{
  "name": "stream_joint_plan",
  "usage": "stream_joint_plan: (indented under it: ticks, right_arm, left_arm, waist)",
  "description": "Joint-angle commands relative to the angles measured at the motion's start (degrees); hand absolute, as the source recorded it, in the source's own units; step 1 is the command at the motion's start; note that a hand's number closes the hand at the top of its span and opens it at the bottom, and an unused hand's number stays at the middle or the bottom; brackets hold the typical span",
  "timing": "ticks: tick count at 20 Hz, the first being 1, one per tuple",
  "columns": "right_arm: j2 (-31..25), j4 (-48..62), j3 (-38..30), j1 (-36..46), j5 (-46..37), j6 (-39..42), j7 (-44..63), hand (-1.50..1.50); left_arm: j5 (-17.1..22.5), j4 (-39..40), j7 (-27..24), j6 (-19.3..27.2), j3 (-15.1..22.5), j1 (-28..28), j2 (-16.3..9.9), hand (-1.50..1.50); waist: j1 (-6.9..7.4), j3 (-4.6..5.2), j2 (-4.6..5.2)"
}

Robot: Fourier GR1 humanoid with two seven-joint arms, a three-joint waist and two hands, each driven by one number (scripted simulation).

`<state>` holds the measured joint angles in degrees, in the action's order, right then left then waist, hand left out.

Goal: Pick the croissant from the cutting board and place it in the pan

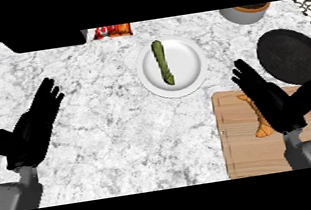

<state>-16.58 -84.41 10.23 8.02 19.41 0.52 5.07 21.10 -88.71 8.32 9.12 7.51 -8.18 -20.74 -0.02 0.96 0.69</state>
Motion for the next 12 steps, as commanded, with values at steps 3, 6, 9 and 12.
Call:
stream_joint_plan:
  ticks: [3,6,9,12]
  right_arm:
    - [-5.80,6.55,2.14,3.30,2.53,20.43,-8.69,1.50]
    - [-11.75,5.49,3.97,6.52,4.75,34.22,-10.67,1.50]
    - [-17.45,8.44,-4.04,4.34,-7.05,28.83,-29.75,-1.50]
    - [-23.66,11.62,-10.95,2.85,-9.68,27.42,-39.68,-1.50]
  left_arm:
    - [-3.82,1.90,-1.89,1.96,-1.69,-4.33,-1.20,0.00]
    - [-7.47,0.79,-5.42,3.16,-2.33,-4.04,-3.55,0.00]
    - [-7.22,2.00,-3.79,4.13,-1.51,-3.32,-1.86,0.00]
    - [-6.14,2.02,-4.80,3.89,-3.46,-1.92,-2.37,0.00]
  waist:
    - [0.67,-1.17,0.05]
    - [3.19,-1.41,0.39]
    - [-0.45,-1.44,-0.15]
    - [-0.59,-1.33,-0.35]
